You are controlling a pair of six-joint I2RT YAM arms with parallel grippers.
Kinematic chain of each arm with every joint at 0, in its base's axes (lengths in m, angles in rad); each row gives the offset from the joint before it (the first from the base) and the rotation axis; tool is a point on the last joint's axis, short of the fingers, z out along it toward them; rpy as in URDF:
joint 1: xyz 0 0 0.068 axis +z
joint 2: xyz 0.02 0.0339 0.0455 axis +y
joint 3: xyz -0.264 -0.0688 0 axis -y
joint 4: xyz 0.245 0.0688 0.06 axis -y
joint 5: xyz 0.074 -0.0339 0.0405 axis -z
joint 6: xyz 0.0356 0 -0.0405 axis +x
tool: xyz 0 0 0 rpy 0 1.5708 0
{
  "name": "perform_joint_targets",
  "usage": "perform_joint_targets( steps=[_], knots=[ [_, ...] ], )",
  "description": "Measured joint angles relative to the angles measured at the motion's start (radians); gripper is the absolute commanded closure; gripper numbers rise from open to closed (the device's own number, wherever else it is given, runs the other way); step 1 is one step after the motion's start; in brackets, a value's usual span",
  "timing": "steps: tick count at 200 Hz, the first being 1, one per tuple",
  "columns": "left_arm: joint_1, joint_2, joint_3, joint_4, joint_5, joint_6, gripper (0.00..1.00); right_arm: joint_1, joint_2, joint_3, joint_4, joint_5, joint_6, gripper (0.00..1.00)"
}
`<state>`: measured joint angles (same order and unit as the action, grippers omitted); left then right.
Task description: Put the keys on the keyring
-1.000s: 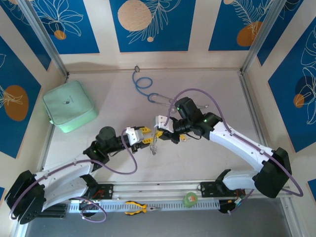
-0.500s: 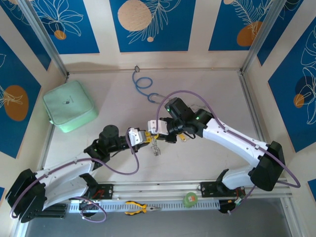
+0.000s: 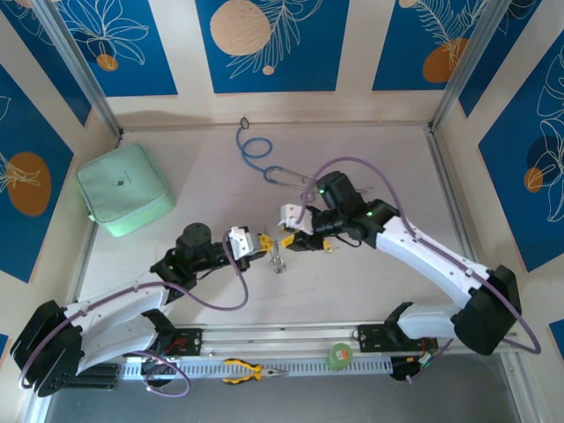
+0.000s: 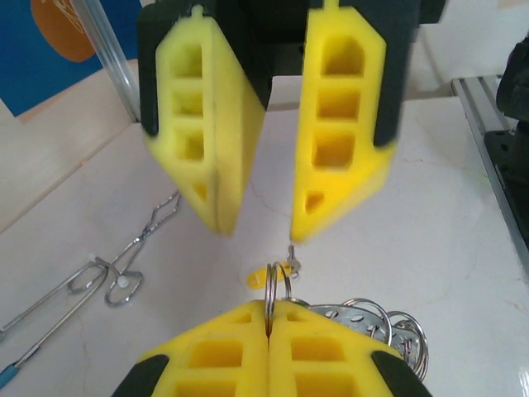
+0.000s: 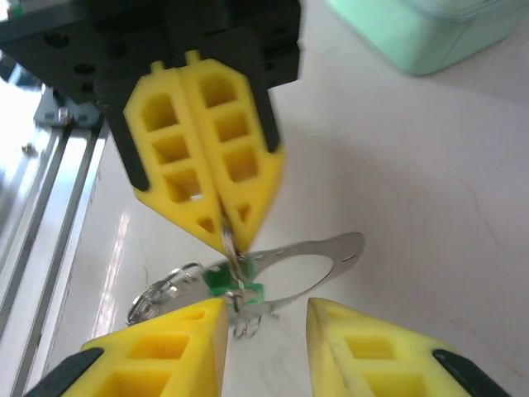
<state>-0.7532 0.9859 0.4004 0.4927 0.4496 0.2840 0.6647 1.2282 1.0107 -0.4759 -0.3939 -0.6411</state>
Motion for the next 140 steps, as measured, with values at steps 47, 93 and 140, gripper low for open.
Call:
perform_joint_targets(
  steps=[47,93,140],
  knots=[
    [0.000,0.027,-0.016,0.093,0.034,-0.045,1.00,-0.045,-0.013,-0.060,0.107,-0.181,0.069,0.66],
    [0.000,0.033,-0.023,0.136,0.051,-0.070,1.00,-0.044,0.006,-0.063,0.126,-0.240,0.078,0.67],
    [0.000,0.033,-0.023,0.162,0.056,-0.079,1.00,-0.042,0.027,-0.063,0.126,-0.242,0.077,0.72]
  ],
)
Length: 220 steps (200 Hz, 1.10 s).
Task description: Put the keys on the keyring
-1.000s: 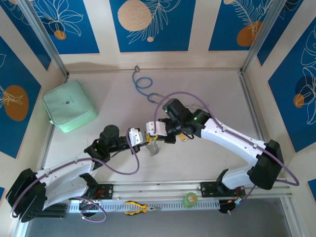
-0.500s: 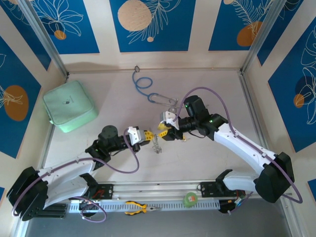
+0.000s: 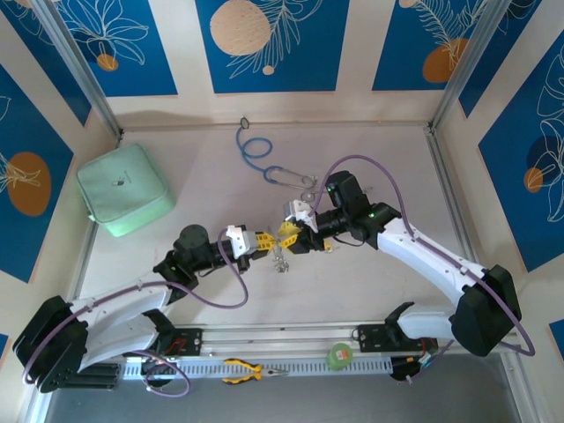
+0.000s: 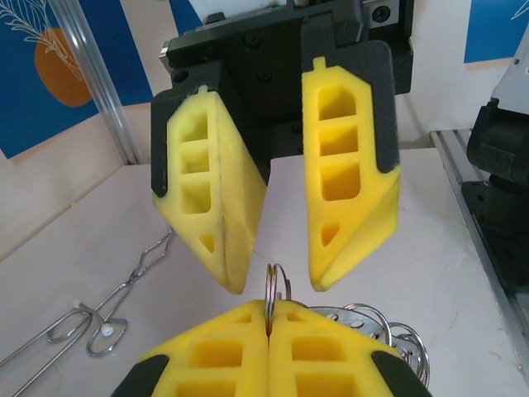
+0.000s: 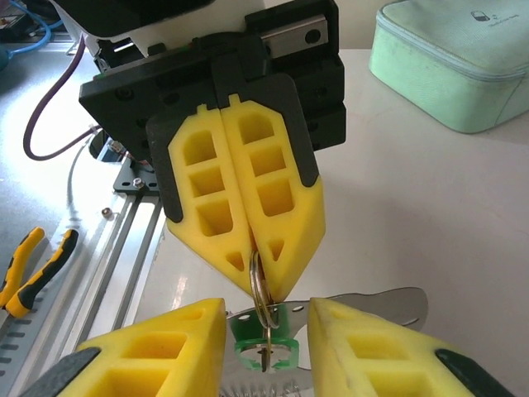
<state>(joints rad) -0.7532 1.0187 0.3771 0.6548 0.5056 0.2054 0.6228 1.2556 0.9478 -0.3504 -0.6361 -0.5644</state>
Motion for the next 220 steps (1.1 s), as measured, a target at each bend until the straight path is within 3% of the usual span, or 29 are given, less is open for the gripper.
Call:
perform_joint_targets(
  steps=[44,60,70,77,160,220],
  knots=[
    [0.000,0.000,-0.006,0.013,0.018,-0.017,1.00,0.009,0.007,0.000,0.001,0.003,0.003,1.00],
    [0.000,0.000,-0.010,0.015,0.018,-0.021,0.99,0.009,0.007,0.000,0.002,0.004,-0.001,1.00],
    [0.000,0.000,-0.010,0.016,0.018,-0.023,0.79,0.009,0.007,0.000,-0.001,0.004,-0.003,1.00],
    [0.000,0.000,-0.010,0.017,0.017,-0.020,0.75,0.009,0.007,0.000,-0.002,0.004,-0.006,1.00],
    [0.000,0.008,0.005,-0.103,-0.009,0.041,0.86,0.087,0.032,0.117,-0.207,0.224,-0.175,1.00],
    [0.000,0.011,0.013,-0.126,-0.008,0.058,0.87,0.142,0.077,0.185,-0.308,0.346,-0.256,1.00]
  ],
)
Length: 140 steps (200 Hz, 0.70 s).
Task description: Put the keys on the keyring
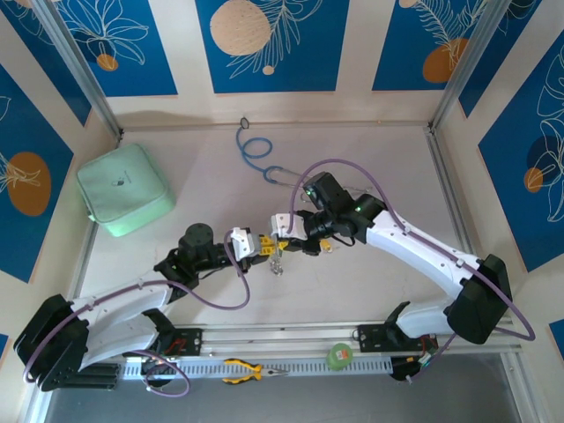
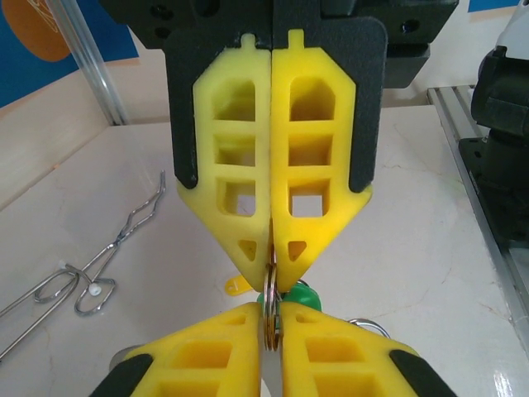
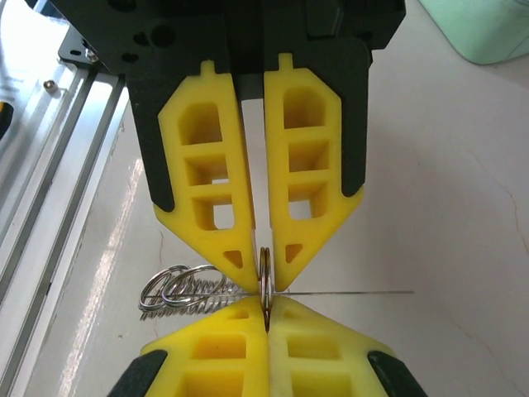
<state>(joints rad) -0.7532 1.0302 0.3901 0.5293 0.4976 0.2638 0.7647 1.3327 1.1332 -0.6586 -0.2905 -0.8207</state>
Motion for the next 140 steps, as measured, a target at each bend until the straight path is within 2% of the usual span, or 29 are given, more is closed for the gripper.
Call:
perform_joint_targets(
  steps=[25,47,60,83,91,118,140],
  knots=[
    [0.000,0.002,0.000,0.000,0.007,0.000,0.90,0.011,0.006,0.012,-0.016,0.013,-0.010,1.00],
    [0.000,0.002,0.000,-0.006,0.011,-0.001,1.00,0.020,0.015,0.029,-0.035,0.035,-0.018,1.00],
    [0.000,0.002,0.000,-0.008,0.011,-0.001,1.00,0.022,0.019,0.034,-0.042,0.040,-0.021,1.00],
    [0.000,0.001,0.000,-0.004,0.016,-0.001,1.00,0.001,0.017,0.029,-0.035,0.014,0.006,0.71],
    [0.000,0.000,0.000,-0.002,0.018,-0.002,1.00,-0.017,0.011,0.019,-0.012,-0.016,0.016,0.66],
    [0.000,-0.002,0.000,0.014,0.023,-0.005,1.00,-0.093,-0.046,-0.035,0.047,-0.090,0.079,0.63],
    [0.000,-0.008,-0.006,0.037,0.027,-0.012,1.00,-0.105,-0.066,-0.064,0.068,-0.132,0.112,0.64]
  ],
)
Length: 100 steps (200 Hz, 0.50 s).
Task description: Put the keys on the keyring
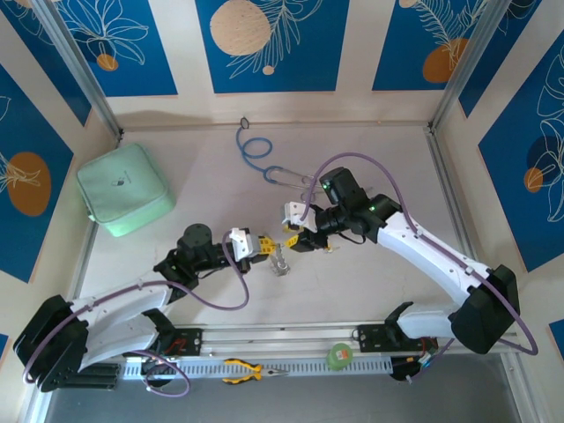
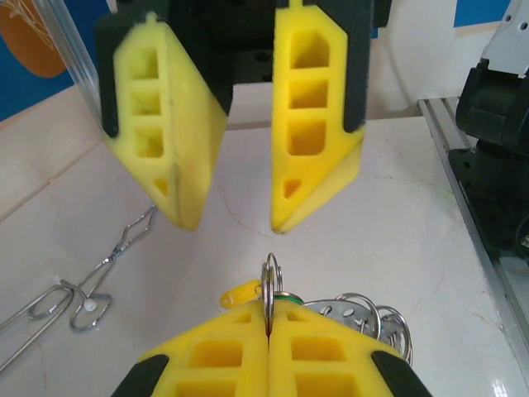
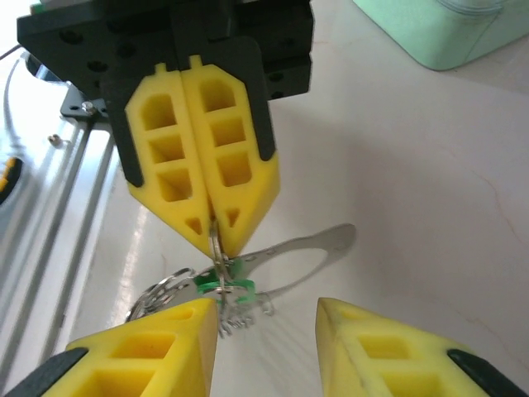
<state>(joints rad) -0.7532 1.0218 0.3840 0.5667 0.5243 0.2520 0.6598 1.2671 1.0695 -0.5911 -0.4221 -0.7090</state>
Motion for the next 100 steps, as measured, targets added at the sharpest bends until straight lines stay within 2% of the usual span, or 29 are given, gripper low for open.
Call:
perform_joint_targets(
  steps=[37,77,100],
  knots=[
    [0.000,-0.004,-0.003,0.031,0.003,-0.011,1.00,0.000,0.000,-0.018,0.008,-0.047,0.037,0.70],
    [0.000,-0.005,-0.006,0.043,0.006,-0.011,1.00,0.000,0.000,-0.018,0.012,-0.067,0.053,0.95],
    [0.000,-0.005,-0.006,0.044,0.007,-0.014,1.00,0.000,0.002,-0.018,0.004,-0.064,0.063,1.00]
  ],
)
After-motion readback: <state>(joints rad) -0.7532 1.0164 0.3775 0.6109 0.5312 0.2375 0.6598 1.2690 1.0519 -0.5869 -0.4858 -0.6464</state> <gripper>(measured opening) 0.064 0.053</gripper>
